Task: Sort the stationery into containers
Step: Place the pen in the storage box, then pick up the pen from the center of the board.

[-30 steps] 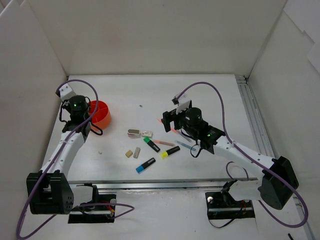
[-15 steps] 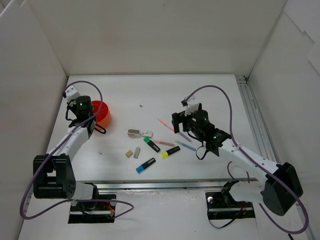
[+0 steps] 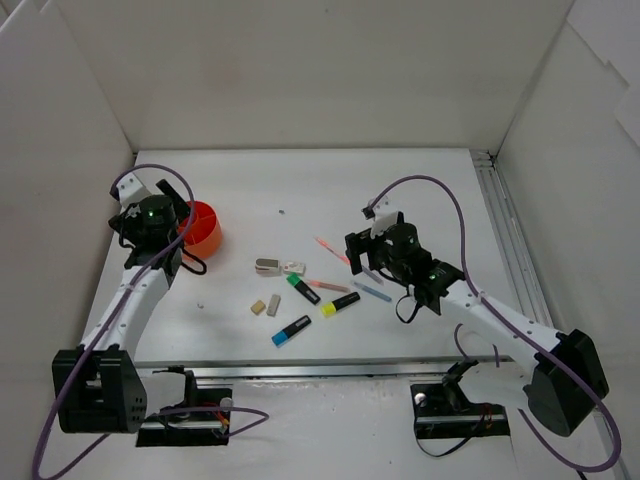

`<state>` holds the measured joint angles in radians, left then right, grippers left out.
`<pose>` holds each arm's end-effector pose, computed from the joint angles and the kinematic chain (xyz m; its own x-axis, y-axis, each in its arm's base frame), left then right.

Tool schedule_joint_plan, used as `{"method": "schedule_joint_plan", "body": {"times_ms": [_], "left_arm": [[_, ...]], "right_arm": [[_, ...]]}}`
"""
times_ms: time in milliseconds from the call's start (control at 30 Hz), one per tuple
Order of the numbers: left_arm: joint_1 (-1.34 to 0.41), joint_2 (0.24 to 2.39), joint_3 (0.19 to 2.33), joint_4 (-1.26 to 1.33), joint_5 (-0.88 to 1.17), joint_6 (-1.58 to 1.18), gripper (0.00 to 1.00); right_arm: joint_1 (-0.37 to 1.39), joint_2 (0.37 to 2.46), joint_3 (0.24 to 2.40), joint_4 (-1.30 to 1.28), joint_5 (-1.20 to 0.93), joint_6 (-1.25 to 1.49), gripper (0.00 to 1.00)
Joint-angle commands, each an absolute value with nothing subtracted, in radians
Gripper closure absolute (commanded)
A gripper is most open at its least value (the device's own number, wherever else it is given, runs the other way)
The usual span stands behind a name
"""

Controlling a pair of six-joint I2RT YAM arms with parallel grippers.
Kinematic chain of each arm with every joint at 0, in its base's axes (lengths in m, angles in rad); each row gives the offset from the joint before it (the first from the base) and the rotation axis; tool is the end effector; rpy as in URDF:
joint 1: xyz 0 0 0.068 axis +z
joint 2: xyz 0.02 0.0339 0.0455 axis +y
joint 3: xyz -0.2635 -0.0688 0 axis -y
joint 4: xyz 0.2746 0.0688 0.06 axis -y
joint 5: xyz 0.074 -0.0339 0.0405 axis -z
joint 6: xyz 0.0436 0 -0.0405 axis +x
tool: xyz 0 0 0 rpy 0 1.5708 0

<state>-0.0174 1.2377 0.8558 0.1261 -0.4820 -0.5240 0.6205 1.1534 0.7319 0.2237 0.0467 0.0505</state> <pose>0.3203 0.0146 0.2874 -0.0024 -0.4434 -0.8963 -0.5015 0.7760 -0.3825 0.2482 0.1748 0.2737 -0.1871 -0.0717 -0.9797 -0.5348 0.8440 0.0403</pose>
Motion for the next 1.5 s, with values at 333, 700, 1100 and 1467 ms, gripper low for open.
{"method": "schedule_joint_plan", "body": {"times_ms": [333, 700, 1100, 1467], "left_arm": [[-0.028, 1.007, 0.947, -0.317, -0.057, -0.563, 0.0], [-0.067, 0.956, 0.819, -0.353, 0.146, -0.592, 0.01], [-0.067, 0.925, 0.813, -0.377, 0.1, -0.571, 0.0], [-0.067, 0.939, 0.833, -0.367, 0.081, -0.566, 0.0]], "right_arm": [[0.683, 1.416, 0.9, 0.115, -0.032, 0.026, 0.13], [0.675, 1.655, 1.089, 0.109, -0.021, -0.104, 0.4], [0.592, 1.956, 1.334, 0.005, -0.124, -0.123, 0.52], [0.592, 2.005, 1.342, -0.02, -0.233, -0.095, 0.9]]}}
